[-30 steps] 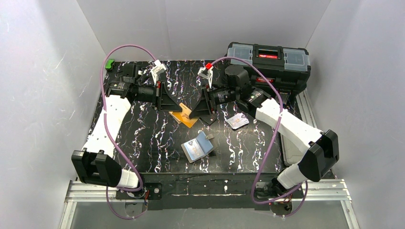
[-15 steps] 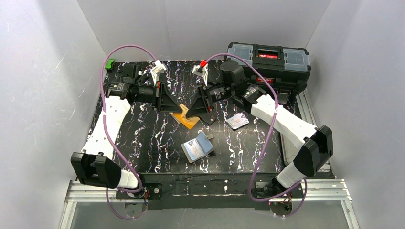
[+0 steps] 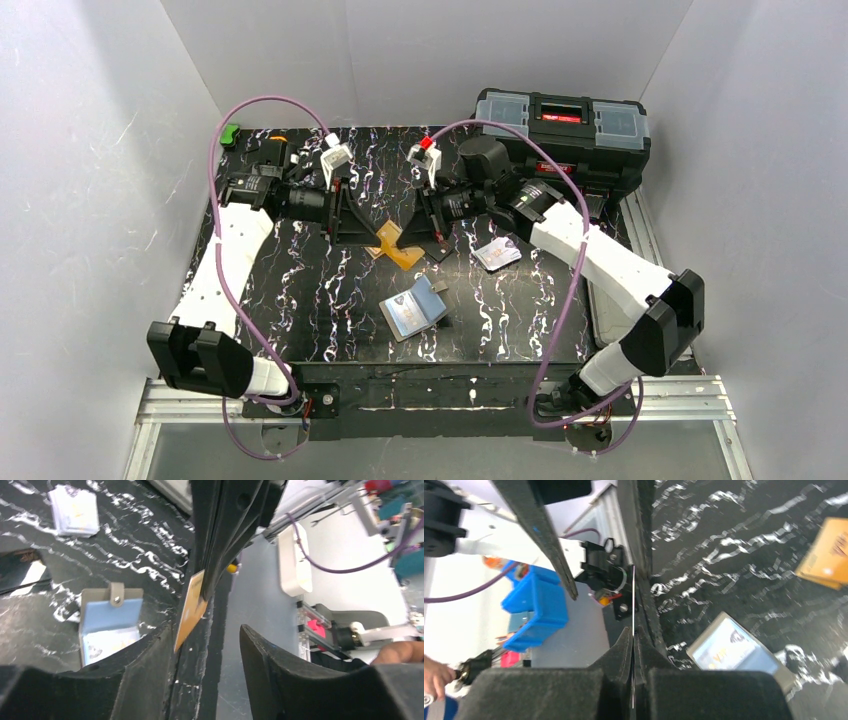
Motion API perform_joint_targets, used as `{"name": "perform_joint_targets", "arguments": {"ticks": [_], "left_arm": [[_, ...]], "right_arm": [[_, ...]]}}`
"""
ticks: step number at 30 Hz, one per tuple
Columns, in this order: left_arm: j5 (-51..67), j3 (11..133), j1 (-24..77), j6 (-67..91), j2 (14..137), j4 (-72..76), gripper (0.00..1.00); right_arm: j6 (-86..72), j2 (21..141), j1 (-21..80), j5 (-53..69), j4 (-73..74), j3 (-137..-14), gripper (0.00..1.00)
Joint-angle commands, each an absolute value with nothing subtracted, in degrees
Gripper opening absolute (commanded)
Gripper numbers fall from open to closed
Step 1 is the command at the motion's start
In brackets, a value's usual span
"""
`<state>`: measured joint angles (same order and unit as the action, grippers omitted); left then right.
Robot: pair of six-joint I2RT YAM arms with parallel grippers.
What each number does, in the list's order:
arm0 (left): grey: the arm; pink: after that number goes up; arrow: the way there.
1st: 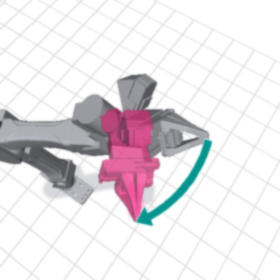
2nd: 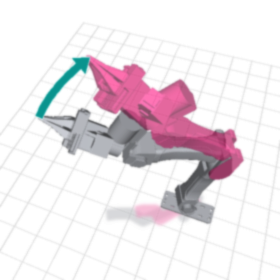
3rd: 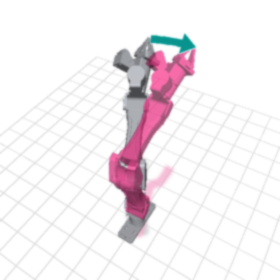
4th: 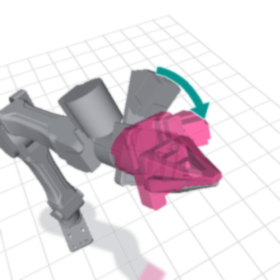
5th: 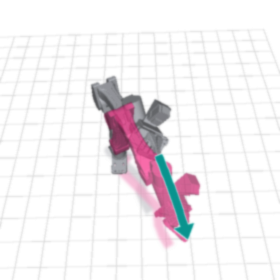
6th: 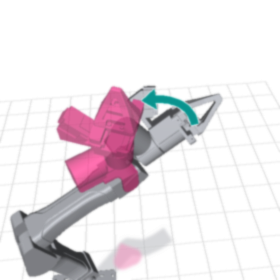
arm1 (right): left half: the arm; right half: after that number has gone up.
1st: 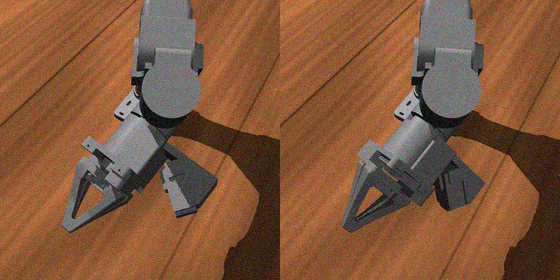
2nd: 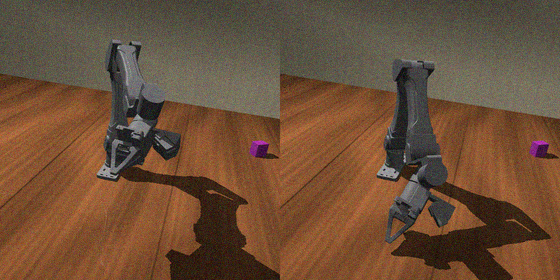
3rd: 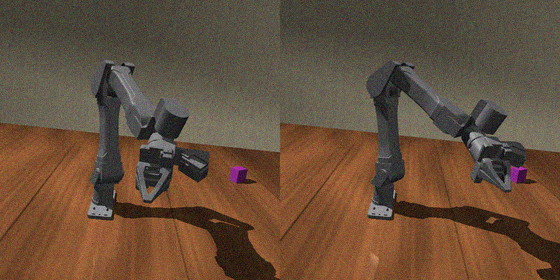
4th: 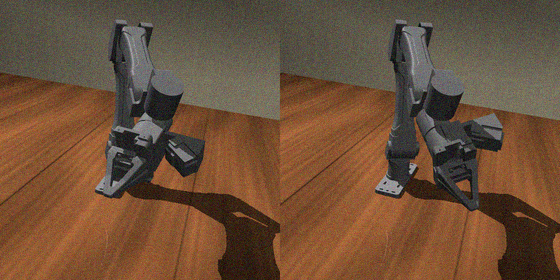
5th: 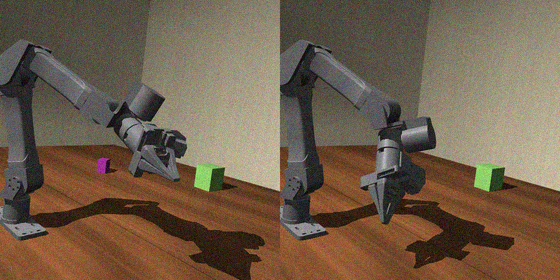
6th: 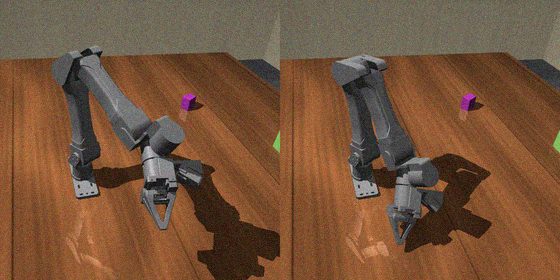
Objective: Put the credit cards into the card holder
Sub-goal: Pick up the credit card from the center of the board, then insert the credit card into the card holder.
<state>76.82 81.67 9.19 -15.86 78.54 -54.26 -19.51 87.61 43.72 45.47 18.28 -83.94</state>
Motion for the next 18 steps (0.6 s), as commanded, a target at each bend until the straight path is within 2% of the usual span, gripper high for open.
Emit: {"name": "perform_joint_targets", "arguments": {"ticks": [1,3,7,10,13,18], "left_arm": [[66.23,78.23,9.48,-32.28,74.32,-63.72,0.53],[61.08,74.13,10.63,-39.36,72.43,-64.3,0.54],[49.06,63.03,15.15,-45.44,66.41,-56.06,0.53],[47.13,57.52,15.79,-46.87,63.54,-50.29,0.52],[45.65,52.05,16.28,-50.03,59.51,-46.51,0.48],[43.58,42.32,18.45,-59.88,52.18,-38.94,0.46]], "right_arm": [[-15.03,82.22,45.36,29.65,28.35,-82.9,0.01],[-15.05,81.62,46.73,24.98,29.41,-79.11,0.01],[-15.0,83.37,52.99,16.22,30.35,-73.55,0.01],[-15.11,85.82,57.89,9.09,30.73,-71.59,0.01],[-15.53,87.3,60.99,1.88,30.37,-70.62,0.01],[-16.47,86.88,62.87,-4.18,27.25,-66.56,0.01]]}}
